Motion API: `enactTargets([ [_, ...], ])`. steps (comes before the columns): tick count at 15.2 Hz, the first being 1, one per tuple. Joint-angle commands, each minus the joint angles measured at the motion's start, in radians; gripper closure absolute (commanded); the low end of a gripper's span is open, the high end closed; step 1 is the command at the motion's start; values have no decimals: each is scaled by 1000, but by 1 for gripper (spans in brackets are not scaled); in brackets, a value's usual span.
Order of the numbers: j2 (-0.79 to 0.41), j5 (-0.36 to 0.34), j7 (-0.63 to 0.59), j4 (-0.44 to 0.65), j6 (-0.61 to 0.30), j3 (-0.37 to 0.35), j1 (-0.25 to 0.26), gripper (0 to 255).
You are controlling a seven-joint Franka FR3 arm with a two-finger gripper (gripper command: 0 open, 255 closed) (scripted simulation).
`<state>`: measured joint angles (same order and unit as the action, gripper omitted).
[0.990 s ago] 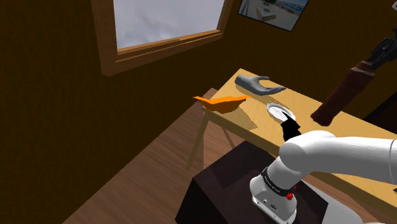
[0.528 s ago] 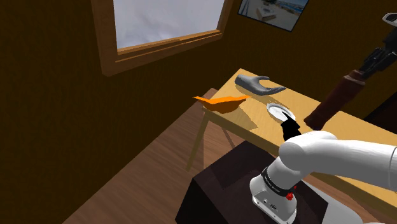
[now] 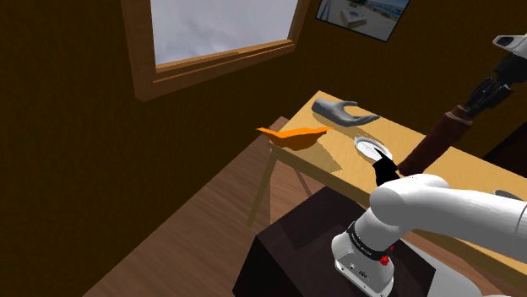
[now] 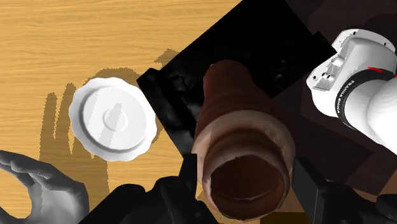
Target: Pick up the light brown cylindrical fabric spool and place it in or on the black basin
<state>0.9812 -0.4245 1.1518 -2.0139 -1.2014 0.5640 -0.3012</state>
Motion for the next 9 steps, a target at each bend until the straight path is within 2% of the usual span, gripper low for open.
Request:
enactTargets([
  [1, 19, -6, -5, -37, -18, 2, -7, 255],
  [9, 30, -11, -7, -60, -30, 6, -10, 255],
])
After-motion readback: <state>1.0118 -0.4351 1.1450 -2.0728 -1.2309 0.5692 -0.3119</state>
